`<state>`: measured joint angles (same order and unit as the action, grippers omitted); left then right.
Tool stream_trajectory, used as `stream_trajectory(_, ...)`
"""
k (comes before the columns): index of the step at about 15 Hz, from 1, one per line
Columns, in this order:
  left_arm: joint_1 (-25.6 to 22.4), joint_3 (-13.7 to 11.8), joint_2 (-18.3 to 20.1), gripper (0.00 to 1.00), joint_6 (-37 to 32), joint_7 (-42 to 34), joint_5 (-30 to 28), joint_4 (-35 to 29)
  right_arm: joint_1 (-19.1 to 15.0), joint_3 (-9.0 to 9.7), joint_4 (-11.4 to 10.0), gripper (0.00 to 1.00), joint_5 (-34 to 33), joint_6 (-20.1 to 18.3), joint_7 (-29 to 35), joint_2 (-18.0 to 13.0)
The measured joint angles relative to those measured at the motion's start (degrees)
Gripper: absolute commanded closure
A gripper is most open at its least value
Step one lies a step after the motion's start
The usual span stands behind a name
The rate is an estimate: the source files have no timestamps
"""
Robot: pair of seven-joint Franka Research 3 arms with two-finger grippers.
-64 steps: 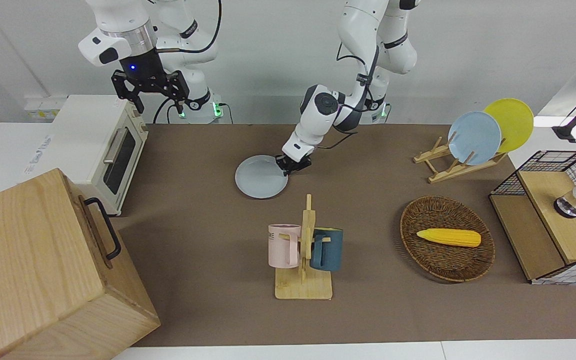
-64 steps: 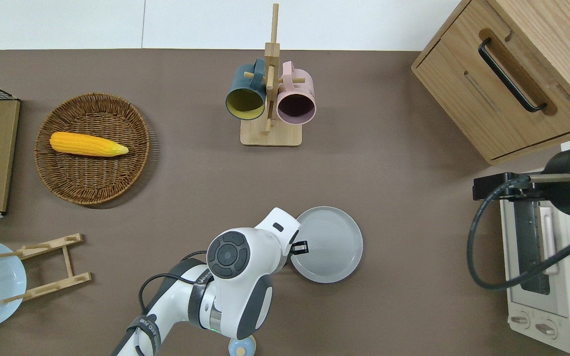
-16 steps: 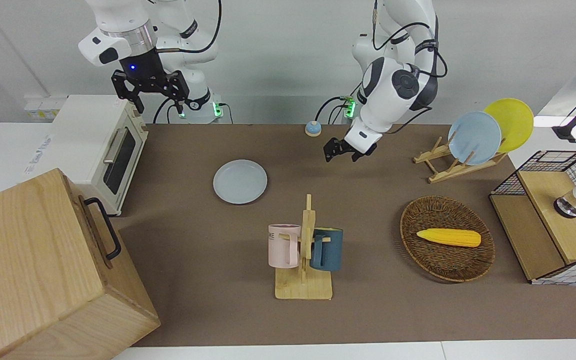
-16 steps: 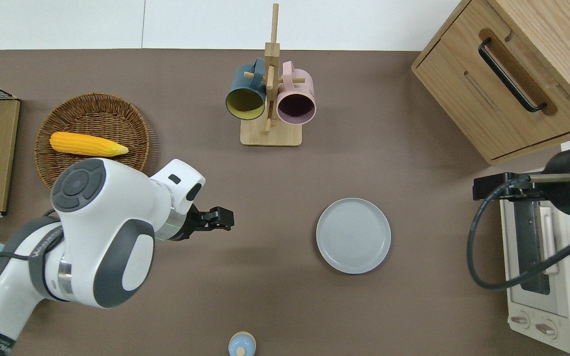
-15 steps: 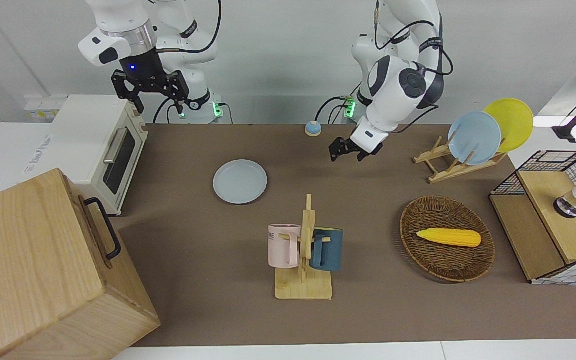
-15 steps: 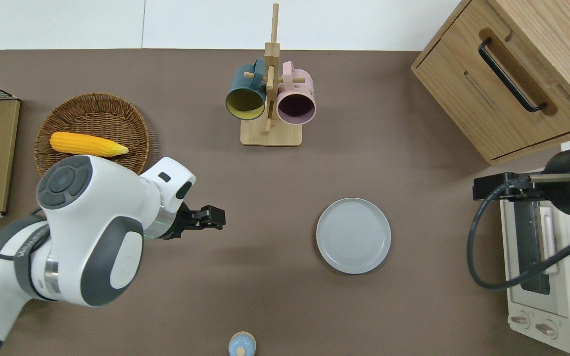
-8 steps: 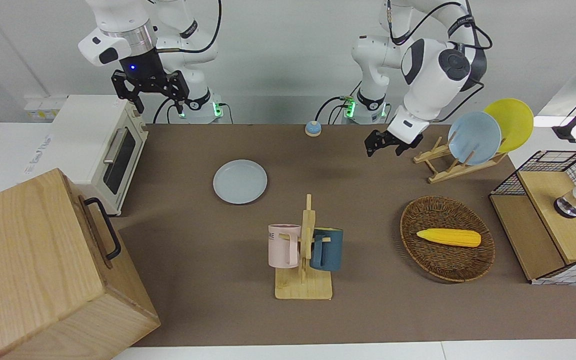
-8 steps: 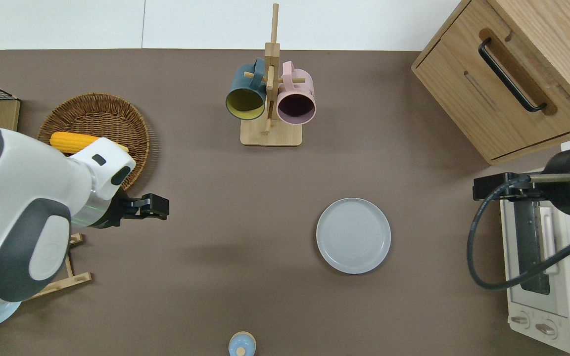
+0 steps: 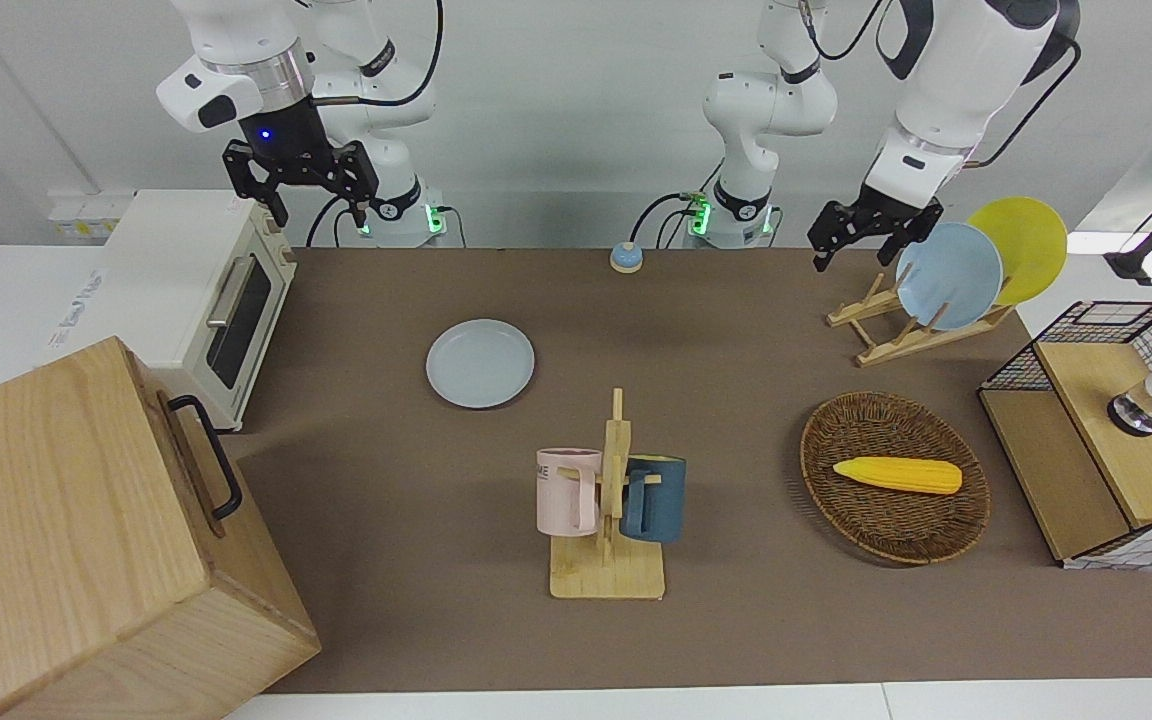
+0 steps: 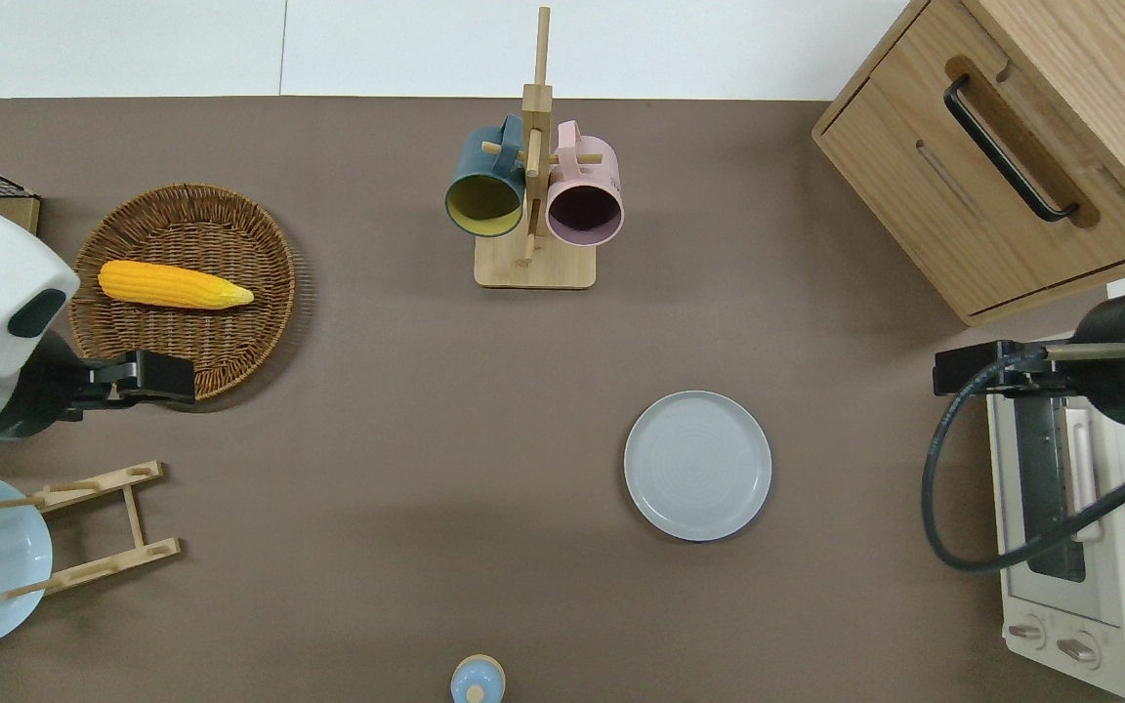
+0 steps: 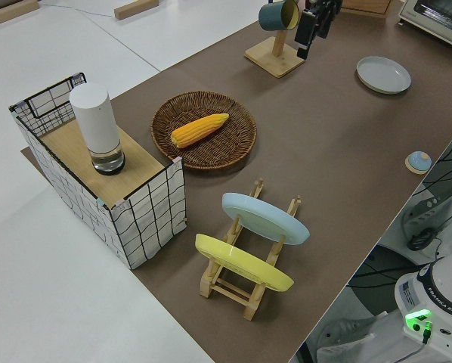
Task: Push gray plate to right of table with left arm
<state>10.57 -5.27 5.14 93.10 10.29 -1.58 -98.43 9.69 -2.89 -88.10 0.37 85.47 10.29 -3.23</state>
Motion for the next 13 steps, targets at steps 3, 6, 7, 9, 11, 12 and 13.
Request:
stream_trajectory(3, -0.99, -0.27, 0.03, 0.00, -0.90, -1.93, 0.17, 1.48, 0.00, 0.00, 0.00, 0.005, 0.00, 0.00, 0.00, 0.00)
stream_trajectory(6, -1.22, -0.27, 0.00, 0.00, -1.24, -2.36, 0.17, 1.95, 0.00, 0.00, 0.00, 0.005, 0.00, 0.00, 0.00, 0.00)
stream_trajectory(7, -1.22, -0.27, 0.01, 0.00, -1.51, -2.36, 0.17, 2.43, 0.00, 0.00, 0.00, 0.005, 0.00, 0.00, 0.00, 0.00)
stream_trajectory(9, -1.22, -0.27, 0.01, 0.00, -1.90, -2.36, 0.17, 3.28, 0.00, 0.00, 0.00, 0.005, 0.00, 0.00, 0.00, 0.00)
stream_trajectory(11, -1.31, -0.29, 0.01, 0.00, -2.03, -2.36, 0.17, 3.63, 0.00, 0.00, 0.00, 0.005, 0.00, 0.00, 0.00, 0.00)
stream_trajectory(12, -1.38, -0.32, 0.01, 0.00, -2.04, -2.36, 0.17, 3.64, 0.00, 0.00, 0.00, 0.005, 0.00, 0.00, 0.00, 0.00)
stream_trajectory(13, -1.44, -0.34, 0.01, 0.00, -2.06, -2.36, 0.17, 3.64, 0.00, 0.00, 0.00, 0.005, 0.00, 0.00, 0.00, 0.00)
